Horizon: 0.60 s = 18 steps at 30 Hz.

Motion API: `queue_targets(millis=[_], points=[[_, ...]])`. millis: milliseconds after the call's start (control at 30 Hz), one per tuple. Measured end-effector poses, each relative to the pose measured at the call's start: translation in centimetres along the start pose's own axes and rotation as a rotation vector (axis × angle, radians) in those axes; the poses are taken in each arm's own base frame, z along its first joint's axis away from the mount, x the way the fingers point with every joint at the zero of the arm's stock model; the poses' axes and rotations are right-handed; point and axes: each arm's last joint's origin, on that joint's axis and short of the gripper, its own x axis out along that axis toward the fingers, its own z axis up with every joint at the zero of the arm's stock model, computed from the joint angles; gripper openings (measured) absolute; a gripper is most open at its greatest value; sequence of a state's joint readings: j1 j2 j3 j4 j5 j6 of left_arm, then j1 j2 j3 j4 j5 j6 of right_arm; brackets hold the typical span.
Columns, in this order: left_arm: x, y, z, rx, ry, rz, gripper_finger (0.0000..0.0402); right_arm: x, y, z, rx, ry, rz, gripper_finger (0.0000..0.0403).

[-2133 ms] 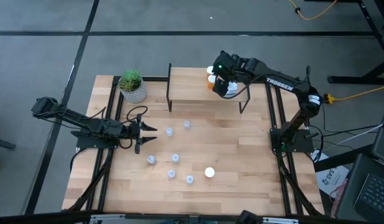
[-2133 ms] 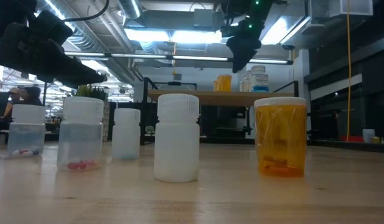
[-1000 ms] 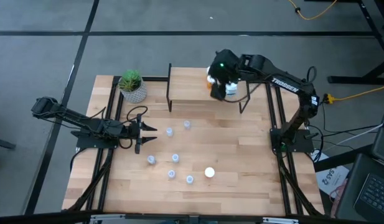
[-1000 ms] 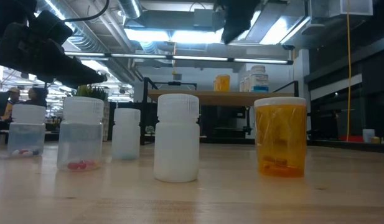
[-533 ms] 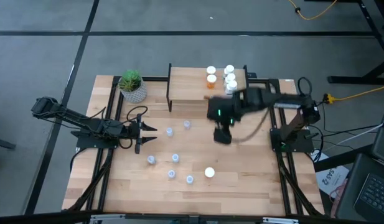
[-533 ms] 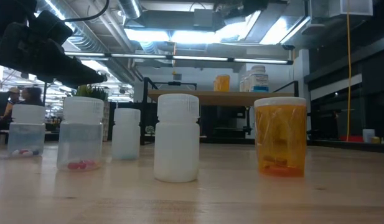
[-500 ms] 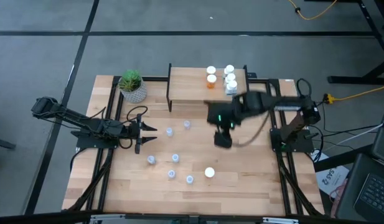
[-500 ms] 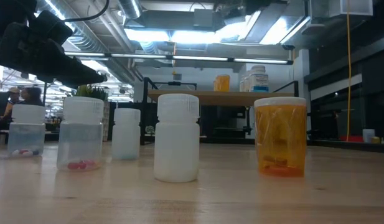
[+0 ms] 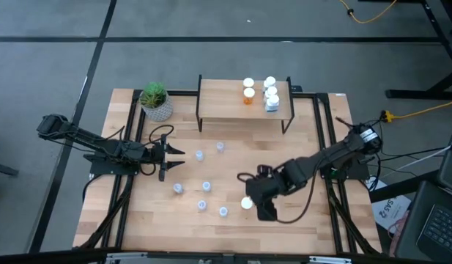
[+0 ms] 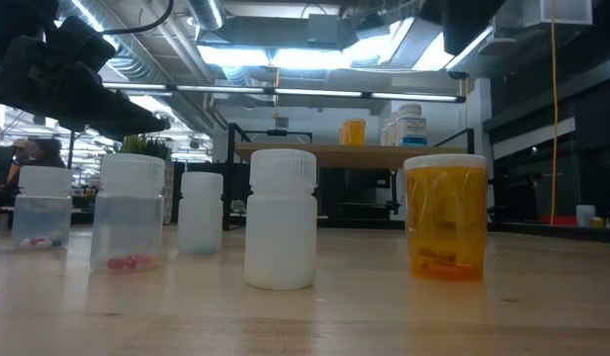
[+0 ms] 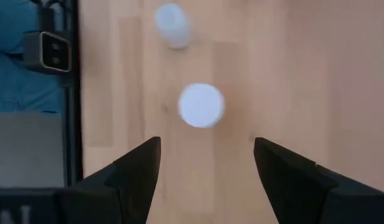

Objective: Pick and place medicine bottles onto shelf by color
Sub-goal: Put the orange pill bottle on the shelf aligned with the other orange pill bottles

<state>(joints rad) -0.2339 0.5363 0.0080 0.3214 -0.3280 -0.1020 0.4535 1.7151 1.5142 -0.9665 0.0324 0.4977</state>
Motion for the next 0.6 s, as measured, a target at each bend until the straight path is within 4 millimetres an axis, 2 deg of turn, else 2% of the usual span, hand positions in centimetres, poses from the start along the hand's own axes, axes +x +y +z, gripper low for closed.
queue_targets(millis=[267,433,600], points=[[0.0,0.0,0.0,0.000,0.000,0.000,0.0165,3.4,0.4,-0.5,-0.013,-0.131,0.073,0.0259],[0.0,0.0,0.0,0.000,0.001,-0.001,0.0165,4.8,-0.2,-1.5,-0.017,-0.115,0.022,0.0259],[0.0,0.0,0.0,0.000,0.001,-0.001,0.0165,6.1,-0.7,-2.2,-0.112,-0.132,-0.007,0.0259]])
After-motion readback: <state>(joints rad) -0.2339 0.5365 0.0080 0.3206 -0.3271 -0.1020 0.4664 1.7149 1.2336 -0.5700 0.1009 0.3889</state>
